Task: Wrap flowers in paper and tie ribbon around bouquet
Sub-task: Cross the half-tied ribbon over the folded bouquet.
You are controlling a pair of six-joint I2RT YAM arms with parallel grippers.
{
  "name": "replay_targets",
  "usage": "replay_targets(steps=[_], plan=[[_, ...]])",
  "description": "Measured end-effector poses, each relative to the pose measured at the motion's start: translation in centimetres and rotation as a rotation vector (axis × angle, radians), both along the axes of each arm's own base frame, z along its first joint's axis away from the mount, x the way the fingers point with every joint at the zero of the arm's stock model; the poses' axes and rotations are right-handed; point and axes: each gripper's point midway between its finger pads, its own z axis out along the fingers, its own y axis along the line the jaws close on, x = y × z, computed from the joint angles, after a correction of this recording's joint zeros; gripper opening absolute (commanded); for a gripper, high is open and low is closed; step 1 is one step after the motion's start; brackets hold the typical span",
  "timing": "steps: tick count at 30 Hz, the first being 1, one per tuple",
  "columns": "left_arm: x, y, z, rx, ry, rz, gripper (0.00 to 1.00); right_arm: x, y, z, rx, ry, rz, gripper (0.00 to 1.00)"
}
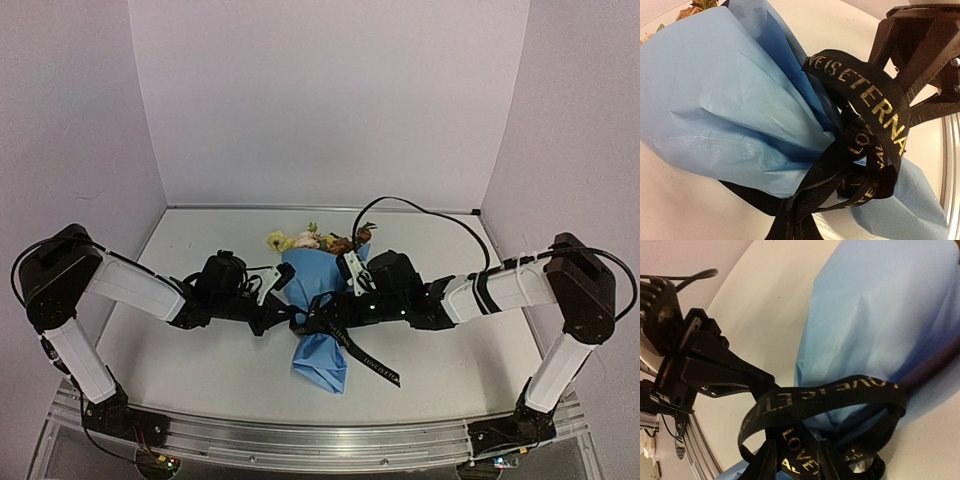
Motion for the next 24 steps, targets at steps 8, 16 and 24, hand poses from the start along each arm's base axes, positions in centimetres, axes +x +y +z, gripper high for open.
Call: replay_targets(steps=[8, 16, 24], plan=[[0.1, -0.1, 0.1, -0.009, 0.033, 0.037, 0.0, -1.9, -3.6, -1.7, -0.176, 0.061, -0.01, 0.39], [0.7, -0.4, 0.7, -0.024, 0.06, 0.076, 0.0, -3.4, -5.0, -2.5, -0.269, 0.069, 0.064, 0.44], [1.0, -0.6, 1.1, -0.027, 0.093, 0.094, 0.0, -2.9, -3.9, -1.3, -0.27, 0.044, 0.111, 0.45]])
